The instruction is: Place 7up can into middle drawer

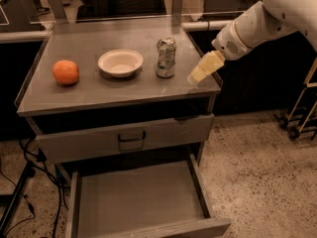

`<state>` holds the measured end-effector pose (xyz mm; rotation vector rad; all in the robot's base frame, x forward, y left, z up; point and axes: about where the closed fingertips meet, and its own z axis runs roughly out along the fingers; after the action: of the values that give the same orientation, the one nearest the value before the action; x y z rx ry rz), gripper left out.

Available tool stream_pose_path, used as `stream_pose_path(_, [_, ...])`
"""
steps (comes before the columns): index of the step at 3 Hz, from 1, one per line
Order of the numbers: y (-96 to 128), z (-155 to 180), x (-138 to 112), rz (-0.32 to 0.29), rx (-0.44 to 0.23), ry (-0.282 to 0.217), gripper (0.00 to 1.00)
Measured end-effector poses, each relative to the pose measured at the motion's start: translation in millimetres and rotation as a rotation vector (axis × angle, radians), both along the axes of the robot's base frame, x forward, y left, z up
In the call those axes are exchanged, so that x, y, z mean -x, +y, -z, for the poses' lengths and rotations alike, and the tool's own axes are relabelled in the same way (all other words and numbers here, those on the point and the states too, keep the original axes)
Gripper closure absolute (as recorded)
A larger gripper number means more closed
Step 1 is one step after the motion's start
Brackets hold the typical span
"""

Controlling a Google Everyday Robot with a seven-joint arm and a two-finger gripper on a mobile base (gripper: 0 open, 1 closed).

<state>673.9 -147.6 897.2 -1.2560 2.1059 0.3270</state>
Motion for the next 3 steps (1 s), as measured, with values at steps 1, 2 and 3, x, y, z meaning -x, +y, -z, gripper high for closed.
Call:
stream_pose_path(1, [20,8,-20,0.011,-0.054,-0.009,0.00])
stream_pose_path(2, [21,8,-21,0.012,-0.055,-0.010,0.00])
stream_pose_path(3, [27,20,-28,0.034,-0.110,-0.013,0.00])
